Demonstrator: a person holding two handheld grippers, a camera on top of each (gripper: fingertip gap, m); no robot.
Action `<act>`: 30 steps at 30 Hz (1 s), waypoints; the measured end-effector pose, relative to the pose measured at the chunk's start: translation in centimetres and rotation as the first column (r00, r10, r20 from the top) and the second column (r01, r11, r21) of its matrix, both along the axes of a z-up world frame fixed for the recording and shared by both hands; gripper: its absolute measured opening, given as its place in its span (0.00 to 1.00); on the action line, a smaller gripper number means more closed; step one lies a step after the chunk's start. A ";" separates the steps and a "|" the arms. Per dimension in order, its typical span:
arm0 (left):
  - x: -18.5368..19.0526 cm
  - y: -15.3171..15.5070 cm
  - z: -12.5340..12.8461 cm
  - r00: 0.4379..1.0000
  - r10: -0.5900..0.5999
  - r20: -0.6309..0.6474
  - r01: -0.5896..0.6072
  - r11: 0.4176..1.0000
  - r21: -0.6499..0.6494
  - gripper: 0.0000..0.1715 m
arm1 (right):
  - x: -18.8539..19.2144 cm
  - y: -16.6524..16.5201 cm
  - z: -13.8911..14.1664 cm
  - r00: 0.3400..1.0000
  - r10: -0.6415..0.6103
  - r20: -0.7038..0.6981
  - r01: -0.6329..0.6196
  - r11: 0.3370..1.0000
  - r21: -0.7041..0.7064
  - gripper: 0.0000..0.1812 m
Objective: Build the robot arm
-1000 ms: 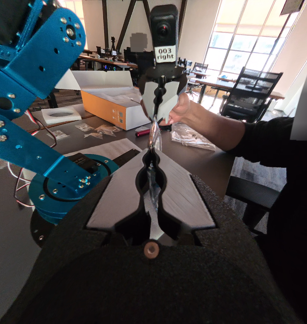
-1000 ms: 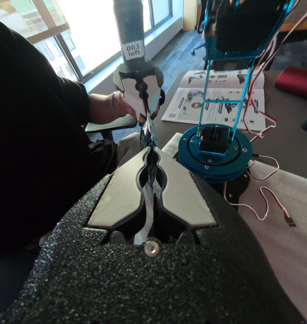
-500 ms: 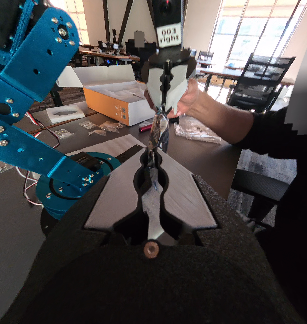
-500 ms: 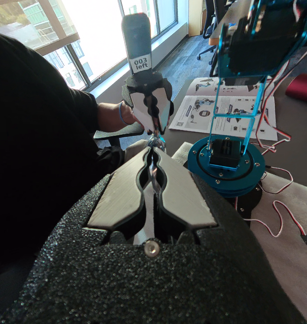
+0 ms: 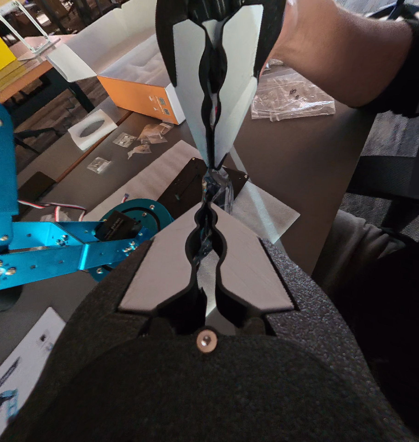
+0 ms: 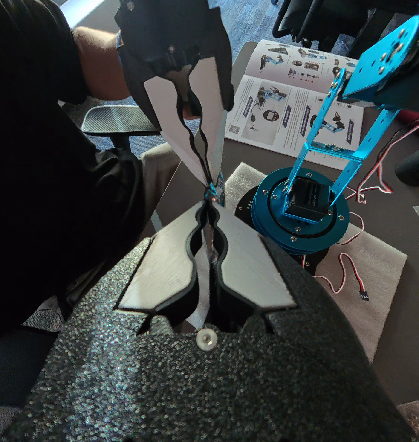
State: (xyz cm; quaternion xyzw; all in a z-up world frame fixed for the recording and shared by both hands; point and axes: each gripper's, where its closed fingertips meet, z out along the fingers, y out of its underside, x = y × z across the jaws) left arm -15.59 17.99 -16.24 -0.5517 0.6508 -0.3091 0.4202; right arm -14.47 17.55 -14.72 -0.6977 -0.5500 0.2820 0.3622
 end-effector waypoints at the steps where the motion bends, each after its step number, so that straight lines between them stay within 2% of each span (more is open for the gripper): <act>1: 0.0 0.1 0.3 1.000 0.005 0.002 -0.005 1.000 0.025 0.00 | 0.0 0.1 0.3 1.000 -0.006 -0.020 0.006 1.000 0.003 0.00; 4: -0.2 0.5 2.5 0.996 0.040 0.074 -0.042 0.999 0.032 0.00 | 0.0 -0.1 2.5 0.986 0.020 -0.167 -0.019 1.000 0.005 0.01; 6: -0.7 1.1 4.6 0.988 0.080 0.136 -0.082 0.997 0.010 0.00 | 1.1 0.2 4.9 0.957 0.022 -0.289 -0.013 0.999 0.033 0.09; 7: -1.0 1.2 5.7 0.982 0.095 0.162 -0.094 0.995 -0.010 0.00 | 2.0 0.5 6.2 0.937 0.016 -0.348 0.005 0.998 0.059 0.13; 10: -1.9 1.6 9.2 0.962 0.145 0.229 -0.131 0.988 -0.077 0.00 | 6.0 1.8 9.3 0.869 -0.056 -0.492 0.157 0.974 0.165 0.13; 12: -2.4 1.7 11.8 0.945 0.174 0.279 -0.143 0.982 -0.127 0.00 | 8.4 2.3 9.1 0.831 -0.135 -0.540 0.271 0.945 0.181 0.13; 15: -2.6 1.8 15.6 0.923 0.198 0.330 -0.148 0.974 -0.170 0.00 | 10.1 2.0 7.0 0.719 -0.228 -0.656 0.368 0.926 0.082 0.12; 18: -2.0 1.4 18.5 0.919 0.185 0.348 -0.115 0.971 -0.212 0.00 | 8.7 1.0 5.0 0.662 -0.238 -0.711 0.332 0.943 -0.006 0.09; 20: -1.3 0.7 19.8 0.923 0.159 0.351 -0.083 0.972 -0.222 0.00 | 7.1 0.6 5.5 0.647 -0.209 -0.733 0.307 0.952 -0.001 0.09; 22: -0.7 -0.2 20.5 0.926 0.142 0.350 -0.064 0.972 -0.225 0.00 | 6.9 0.7 6.9 0.605 -0.187 -0.774 0.353 0.934 0.050 0.08; 26: 0.2 -1.6 20.9 0.928 0.143 0.345 -0.075 0.976 -0.203 0.00 | 6.4 -1.9 8.8 0.589 -0.077 -0.804 0.256 0.962 0.095 0.03; 30: 0.7 -2.6 20.8 0.928 0.142 0.345 -0.073 0.976 -0.204 0.00 | 7.2 -3.5 9.3 0.567 -0.044 -0.822 0.208 0.974 0.091 0.01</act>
